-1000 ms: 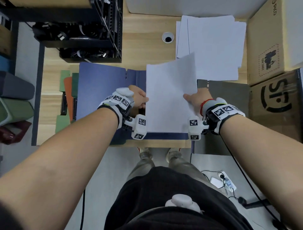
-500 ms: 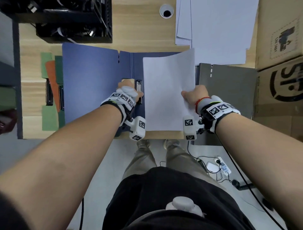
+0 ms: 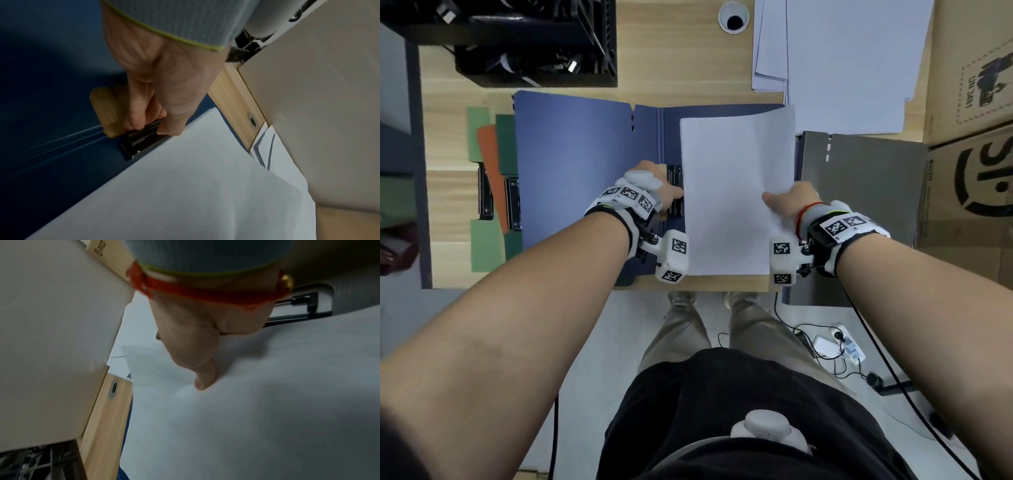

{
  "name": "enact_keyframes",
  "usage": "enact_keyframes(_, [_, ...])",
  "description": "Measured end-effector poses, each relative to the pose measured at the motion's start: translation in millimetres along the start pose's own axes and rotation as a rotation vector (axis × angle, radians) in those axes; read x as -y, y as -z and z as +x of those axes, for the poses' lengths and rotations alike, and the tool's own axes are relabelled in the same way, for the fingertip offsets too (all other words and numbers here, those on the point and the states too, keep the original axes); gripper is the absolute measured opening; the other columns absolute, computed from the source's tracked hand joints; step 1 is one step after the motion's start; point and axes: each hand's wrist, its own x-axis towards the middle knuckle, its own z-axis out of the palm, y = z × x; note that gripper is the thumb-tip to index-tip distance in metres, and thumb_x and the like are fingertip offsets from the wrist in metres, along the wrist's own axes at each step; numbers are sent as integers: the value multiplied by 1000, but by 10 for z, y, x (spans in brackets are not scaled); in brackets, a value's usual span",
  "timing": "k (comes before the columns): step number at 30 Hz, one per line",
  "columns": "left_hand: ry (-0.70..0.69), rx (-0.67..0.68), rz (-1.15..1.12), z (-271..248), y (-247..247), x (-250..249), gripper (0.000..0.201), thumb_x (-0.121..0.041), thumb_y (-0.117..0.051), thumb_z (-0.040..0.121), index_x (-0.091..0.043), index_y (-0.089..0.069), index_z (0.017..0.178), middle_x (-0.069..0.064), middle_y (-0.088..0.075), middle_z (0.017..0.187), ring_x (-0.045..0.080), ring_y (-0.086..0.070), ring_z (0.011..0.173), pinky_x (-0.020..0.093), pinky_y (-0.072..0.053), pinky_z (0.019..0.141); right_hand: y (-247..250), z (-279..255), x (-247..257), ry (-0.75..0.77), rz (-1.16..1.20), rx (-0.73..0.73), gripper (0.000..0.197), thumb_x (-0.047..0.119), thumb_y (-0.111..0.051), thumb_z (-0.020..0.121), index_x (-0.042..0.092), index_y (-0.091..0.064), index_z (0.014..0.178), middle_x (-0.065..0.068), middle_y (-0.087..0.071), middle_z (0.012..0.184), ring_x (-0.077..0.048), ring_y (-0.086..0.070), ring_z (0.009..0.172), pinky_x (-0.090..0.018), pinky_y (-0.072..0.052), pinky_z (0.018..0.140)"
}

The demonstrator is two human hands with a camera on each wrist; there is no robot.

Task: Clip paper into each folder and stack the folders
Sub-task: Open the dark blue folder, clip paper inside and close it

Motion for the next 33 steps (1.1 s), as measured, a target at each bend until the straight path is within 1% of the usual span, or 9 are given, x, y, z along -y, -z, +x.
enact_keyframes(4, [-14, -25, -143, 70, -71, 93, 37, -40, -71, 57, -13, -69, 82, 8, -74, 85, 25, -72, 78, 41, -61, 76, 51, 16, -15, -35, 80, 65, 78, 56, -68, 79, 5, -47, 133, -8, -54, 104, -25, -54, 74, -31, -45, 63])
enact_keyframes(8, [-64, -30, -144, -42, 40, 117, 23, -29, -72, 83, -6, -69, 85, 7, -64, 80, 18, -55, 68, 28, -47, 65, 92, -46, 59, -18, 42, 115, 64, 55, -64, 85, 8, -46, 125, -11, -57, 101, -28, -57, 69, -31, -46, 54])
enact_keyframes(12, [-47, -5, -251, -6, 39, 192, 18, -28, -76, 68, -14, -71, 77, 0, -69, 75, 17, -61, 61, 37, -61, 69, -11, -21, 99, -27, 60, 72, 71, 55, -67, 80, 6, -49, 128, -7, -58, 109, -30, -59, 100, -37, -51, 79])
enact_keyframes(15, [-54, 77, -294, -28, 53, 187, 11, -8, -73, 79, -8, -70, 89, 8, -71, 90, 12, -63, 64, 19, -54, 49, -46, -21, 107, -56, 102, 56, 56, 36, -58, 95, 1, -45, 136, 0, -53, 113, -25, -54, 112, -26, -40, 82])
enact_keyframes(21, [-6, 53, -402, -13, 33, 190, 18, -9, -78, 75, -3, -71, 90, 11, -68, 82, 23, -68, 70, 38, -61, 59, -65, -39, 131, 7, 65, 12, 46, 35, -55, 96, 6, -47, 131, -3, -52, 108, -20, -50, 91, -22, -40, 76])
enact_keyframes(23, [-31, 40, -362, 23, 22, 210, 23, -16, -80, 70, -4, -72, 88, 5, -67, 79, 17, -64, 67, 37, -62, 67, -70, -12, 142, 6, 63, 41, 35, 37, -55, 96, 11, -50, 118, -2, -48, 102, -17, -47, 86, -21, -38, 67])
enact_keyframes(26, [-54, 38, -325, 30, 25, 213, 25, -17, -78, 70, -5, -73, 92, 1, -67, 80, 11, -58, 61, 23, -54, 56, -83, -31, 171, -19, 100, 25, 28, 34, -53, 97, 9, -44, 107, 1, -46, 94, -16, -43, 89, -21, -36, 70])
enact_keyframes(30, [-29, 41, -335, 38, 33, 184, 26, -19, -80, 71, -10, -73, 94, 3, -72, 88, 13, -63, 64, 28, -59, 63, -124, -7, 191, 67, 59, 32, 41, 32, -64, 90, 6, -58, 122, 0, -54, 90, -20, -50, 86, -27, -41, 74])
enact_keyframes(33, [-1, 42, -367, 74, 12, 179, 27, -19, -84, 62, -9, -72, 84, 9, -73, 83, 22, -71, 69, 41, -61, 72, -127, 46, 178, 68, 28, 37, 17, 34, -67, 89, 19, -59, 93, -3, -54, 99, -21, -50, 86, -29, -42, 75])
